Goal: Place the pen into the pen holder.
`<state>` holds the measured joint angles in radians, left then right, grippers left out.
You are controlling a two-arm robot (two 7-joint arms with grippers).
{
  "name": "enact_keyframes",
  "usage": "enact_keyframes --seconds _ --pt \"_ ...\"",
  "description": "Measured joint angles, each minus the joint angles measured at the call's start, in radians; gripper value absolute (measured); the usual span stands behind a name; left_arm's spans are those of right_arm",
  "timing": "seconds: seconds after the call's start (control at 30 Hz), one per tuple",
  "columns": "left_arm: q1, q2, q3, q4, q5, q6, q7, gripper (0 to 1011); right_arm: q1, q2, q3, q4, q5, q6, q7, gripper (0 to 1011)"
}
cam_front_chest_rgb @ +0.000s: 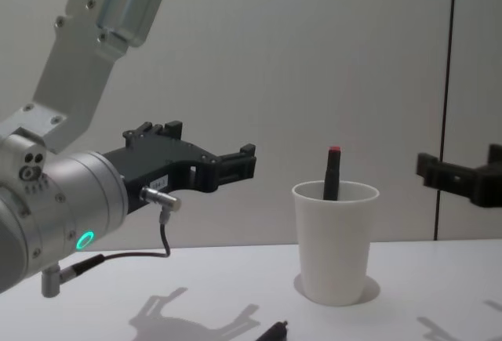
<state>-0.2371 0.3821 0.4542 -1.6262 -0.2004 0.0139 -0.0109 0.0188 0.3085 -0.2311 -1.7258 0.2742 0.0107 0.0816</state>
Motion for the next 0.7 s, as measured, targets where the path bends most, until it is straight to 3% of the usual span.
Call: enact_keyframes --seconds 0.27,0.7 --pt "0.000 0.000 0.000 0.000 0.000 0.000 0.000 1003 -0.032 0.028 0.006 -0.039 0.013 0.023 -0.015 1002" --pt "0.008 0.005 -0.001 -0.008 -0.007 0.001 -0.001 1003 -0.034 0.029 0.006 -0.041 0.014 0.024 -0.015 1001"
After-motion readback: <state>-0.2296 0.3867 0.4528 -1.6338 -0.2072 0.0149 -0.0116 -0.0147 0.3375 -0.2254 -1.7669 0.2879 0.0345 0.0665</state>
